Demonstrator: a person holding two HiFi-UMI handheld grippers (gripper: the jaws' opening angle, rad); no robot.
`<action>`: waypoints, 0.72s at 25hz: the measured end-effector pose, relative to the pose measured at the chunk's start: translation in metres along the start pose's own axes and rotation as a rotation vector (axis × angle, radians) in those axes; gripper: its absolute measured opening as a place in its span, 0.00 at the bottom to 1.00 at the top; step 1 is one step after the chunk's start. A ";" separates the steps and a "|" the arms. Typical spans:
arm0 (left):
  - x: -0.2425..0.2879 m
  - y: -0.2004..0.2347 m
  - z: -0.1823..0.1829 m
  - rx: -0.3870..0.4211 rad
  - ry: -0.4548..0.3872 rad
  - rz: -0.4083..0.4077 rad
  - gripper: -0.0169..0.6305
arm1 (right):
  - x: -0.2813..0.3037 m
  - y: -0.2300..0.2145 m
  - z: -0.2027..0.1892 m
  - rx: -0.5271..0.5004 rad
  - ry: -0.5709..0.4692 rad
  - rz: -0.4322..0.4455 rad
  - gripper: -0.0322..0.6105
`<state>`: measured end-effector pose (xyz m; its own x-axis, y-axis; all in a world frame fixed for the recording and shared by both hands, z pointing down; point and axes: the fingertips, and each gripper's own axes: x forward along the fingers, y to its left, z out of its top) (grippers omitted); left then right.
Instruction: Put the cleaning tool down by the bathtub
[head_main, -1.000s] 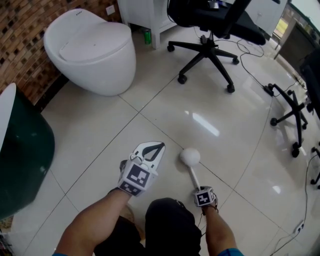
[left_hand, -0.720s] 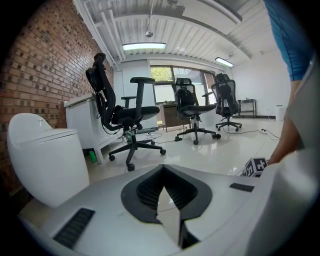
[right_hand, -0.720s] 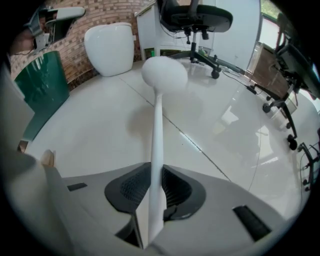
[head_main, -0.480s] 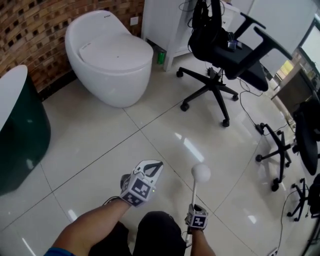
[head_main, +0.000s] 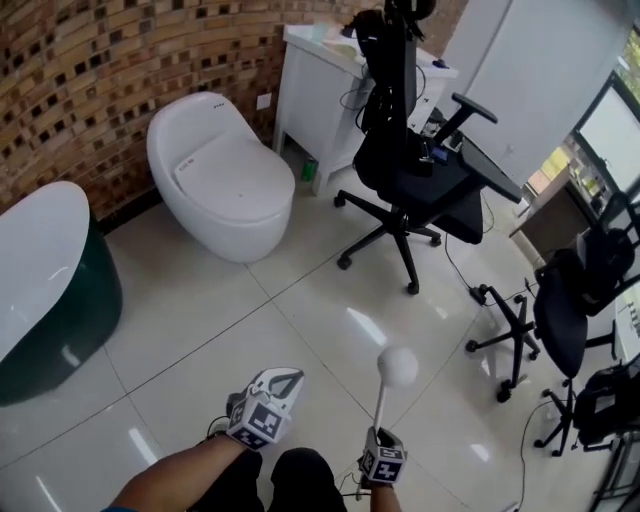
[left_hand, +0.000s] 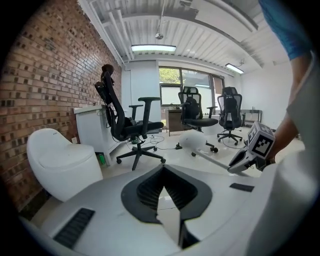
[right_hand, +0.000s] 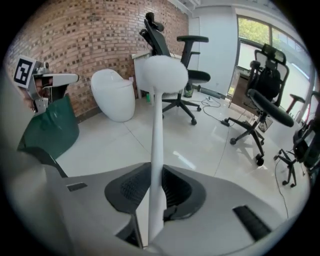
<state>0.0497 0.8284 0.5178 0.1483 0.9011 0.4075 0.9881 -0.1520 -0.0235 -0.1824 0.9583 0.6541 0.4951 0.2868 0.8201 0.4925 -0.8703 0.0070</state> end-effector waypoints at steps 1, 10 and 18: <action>-0.018 -0.006 0.018 -0.016 0.004 0.000 0.02 | -0.026 0.004 0.017 0.004 -0.021 0.007 0.19; -0.183 -0.061 0.201 -0.107 -0.009 0.113 0.02 | -0.260 0.037 0.175 -0.022 -0.251 0.130 0.19; -0.290 -0.079 0.312 -0.097 -0.127 0.307 0.02 | -0.401 0.028 0.264 -0.135 -0.441 0.199 0.19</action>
<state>-0.0588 0.7054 0.1169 0.4484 0.8495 0.2779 0.8889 -0.4566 -0.0385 -0.1783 0.9246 0.1744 0.8397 0.2269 0.4934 0.2753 -0.9610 -0.0266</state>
